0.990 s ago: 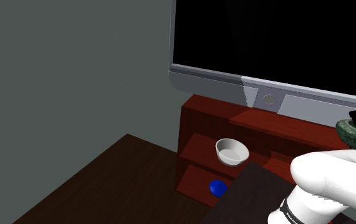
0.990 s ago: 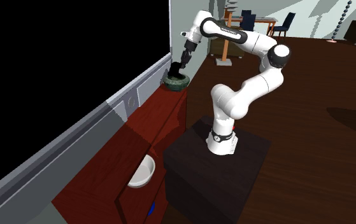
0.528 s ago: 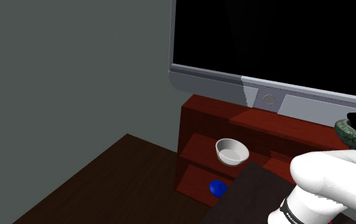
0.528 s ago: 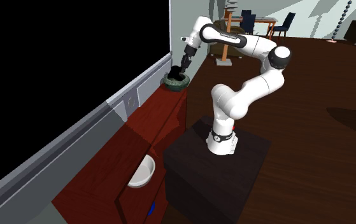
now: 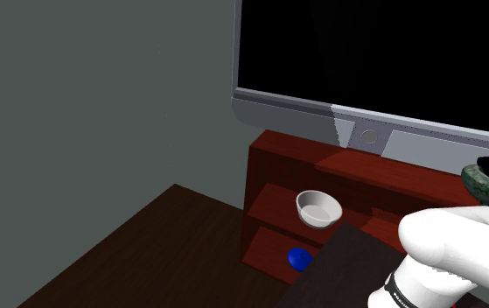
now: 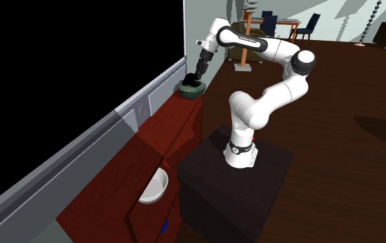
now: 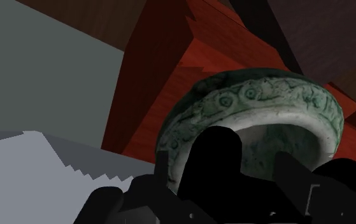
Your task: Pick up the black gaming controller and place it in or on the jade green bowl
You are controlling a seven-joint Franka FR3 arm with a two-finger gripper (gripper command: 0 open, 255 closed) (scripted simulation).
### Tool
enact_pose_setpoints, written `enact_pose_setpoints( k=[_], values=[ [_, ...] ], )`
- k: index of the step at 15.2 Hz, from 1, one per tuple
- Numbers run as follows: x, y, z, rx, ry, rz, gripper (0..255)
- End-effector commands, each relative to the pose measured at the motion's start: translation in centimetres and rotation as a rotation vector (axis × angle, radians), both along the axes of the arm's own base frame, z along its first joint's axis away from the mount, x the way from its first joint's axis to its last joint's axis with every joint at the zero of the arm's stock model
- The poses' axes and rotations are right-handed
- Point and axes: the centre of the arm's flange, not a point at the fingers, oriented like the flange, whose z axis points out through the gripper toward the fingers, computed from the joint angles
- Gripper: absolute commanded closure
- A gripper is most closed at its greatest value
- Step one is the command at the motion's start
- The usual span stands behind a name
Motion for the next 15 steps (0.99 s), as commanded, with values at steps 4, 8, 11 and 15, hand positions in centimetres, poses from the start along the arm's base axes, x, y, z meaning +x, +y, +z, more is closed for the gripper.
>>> enact_pose_setpoints(
  k=[4,8,11,15],
  values=[
    [0.0,0.0,0.0,0.0,0.0,0.0,0],
    [-1.8,1.1,4.5,0.0,0.0,0.0,0],
    [-1.8,1.1,4.5,0.0,0.0,0.0,0],
    [-1.8,1.1,4.5,0.0,0.0,0.0,0]
  ],
)
